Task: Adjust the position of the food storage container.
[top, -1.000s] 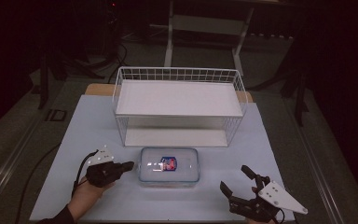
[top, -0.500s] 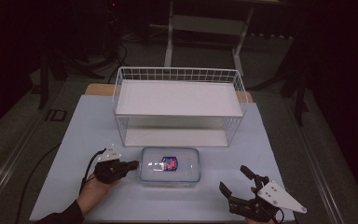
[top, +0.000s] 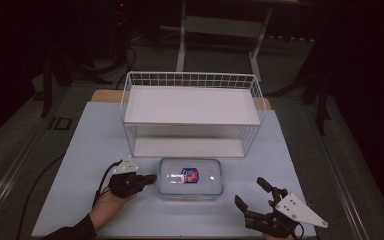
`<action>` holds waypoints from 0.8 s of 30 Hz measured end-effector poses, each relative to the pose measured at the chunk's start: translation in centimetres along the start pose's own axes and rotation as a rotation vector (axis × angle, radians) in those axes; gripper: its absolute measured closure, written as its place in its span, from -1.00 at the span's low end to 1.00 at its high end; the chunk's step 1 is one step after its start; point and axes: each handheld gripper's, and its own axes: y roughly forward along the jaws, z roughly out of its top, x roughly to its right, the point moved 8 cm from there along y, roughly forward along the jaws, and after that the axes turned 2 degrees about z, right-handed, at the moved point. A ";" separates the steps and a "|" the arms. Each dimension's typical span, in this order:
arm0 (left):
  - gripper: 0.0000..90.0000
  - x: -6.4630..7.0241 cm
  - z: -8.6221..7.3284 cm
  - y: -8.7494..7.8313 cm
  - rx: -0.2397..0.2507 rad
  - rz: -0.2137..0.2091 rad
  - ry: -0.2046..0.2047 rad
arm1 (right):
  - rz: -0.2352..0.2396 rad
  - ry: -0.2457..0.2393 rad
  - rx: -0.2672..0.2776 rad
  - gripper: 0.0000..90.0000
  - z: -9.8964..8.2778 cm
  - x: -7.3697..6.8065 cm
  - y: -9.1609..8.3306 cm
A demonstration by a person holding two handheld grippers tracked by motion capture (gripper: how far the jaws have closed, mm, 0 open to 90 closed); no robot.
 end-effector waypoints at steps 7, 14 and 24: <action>0.98 0.7 0.4 0.6 -0.004 -0.009 0.020 | 0.000 0.000 -0.003 -0.71 0.0 0.0 0.0; 0.11 0.4 1.4 -1.0 0.056 -0.022 -0.004 | 0.008 -0.006 -0.012 -0.72 -0.2 0.1 0.1; -0.98 1.5 3.4 -2.4 0.115 -0.174 -0.117 | -0.008 -0.068 -0.028 -0.75 -0.4 -0.3 0.8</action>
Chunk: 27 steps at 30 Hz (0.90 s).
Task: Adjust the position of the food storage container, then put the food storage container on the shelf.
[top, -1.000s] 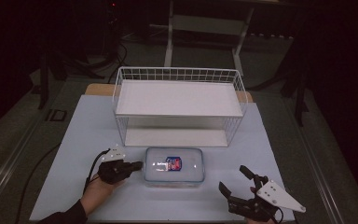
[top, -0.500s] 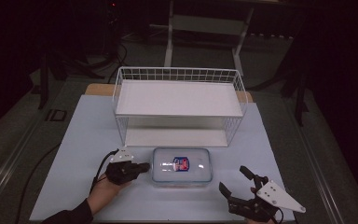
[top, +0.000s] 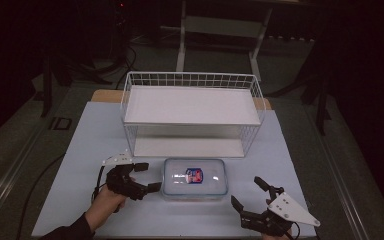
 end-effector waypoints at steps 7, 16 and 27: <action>-0.98 0.1 0.8 1.0 -0.007 -0.014 -0.033 | 0.002 0.007 -0.004 -0.75 -0.1 0.2 0.5; -0.98 -1.2 0.9 1.9 -0.001 0.008 -0.102 | -0.042 0.007 0.016 -0.75 0.9 2.3 1.2; -0.98 -3.0 0.6 3.5 -0.095 -0.063 -0.357 | 0.162 0.214 -0.183 -0.67 0.1 4.6 5.6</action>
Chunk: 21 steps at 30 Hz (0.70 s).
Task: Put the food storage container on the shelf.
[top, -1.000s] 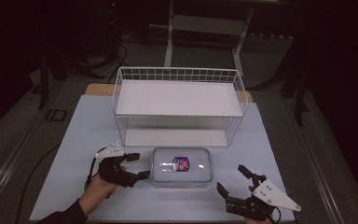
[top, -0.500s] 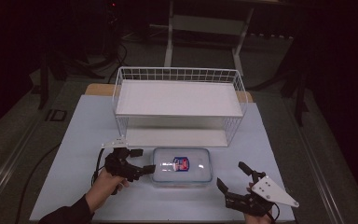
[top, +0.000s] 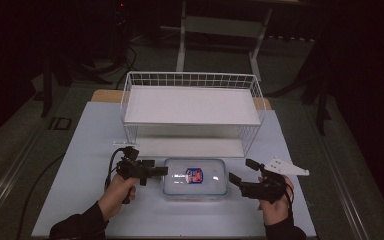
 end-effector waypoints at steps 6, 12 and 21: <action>-0.92 -1.0 -0.7 0.7 -0.057 -0.005 -0.092 | 0.064 0.112 -0.136 -0.70 -1.3 0.9 1.6; -0.82 -1.4 -1.6 1.1 -0.116 -0.040 -0.169 | 0.128 0.279 -0.212 -0.77 -2.9 1.3 2.9; -0.29 -1.3 -2.3 1.8 -0.161 -0.097 -0.225 | 0.174 0.460 -0.262 -0.68 -4.5 2.8 4.4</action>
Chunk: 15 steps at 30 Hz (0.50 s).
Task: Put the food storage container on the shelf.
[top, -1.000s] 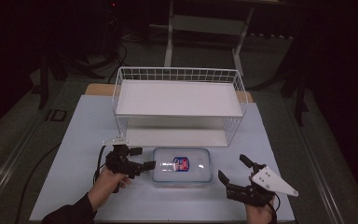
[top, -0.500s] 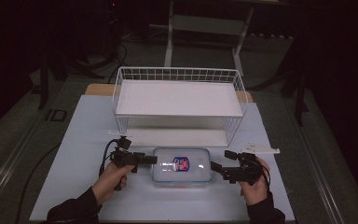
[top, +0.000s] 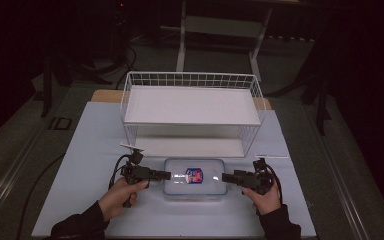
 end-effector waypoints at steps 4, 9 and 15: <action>-0.14 0.2 -0.2 -0.3 -0.013 -0.021 0.029 | 0.026 0.057 -0.031 -0.65 -0.4 0.7 0.8; 0.08 0.2 -0.2 -0.6 0.002 -0.041 0.032 | 0.043 0.088 -0.054 -0.51 -0.6 0.7 1.1; 0.14 0.5 -0.4 -0.9 0.010 -0.058 0.043 | 0.060 0.121 -0.070 -0.37 -0.8 0.7 0.9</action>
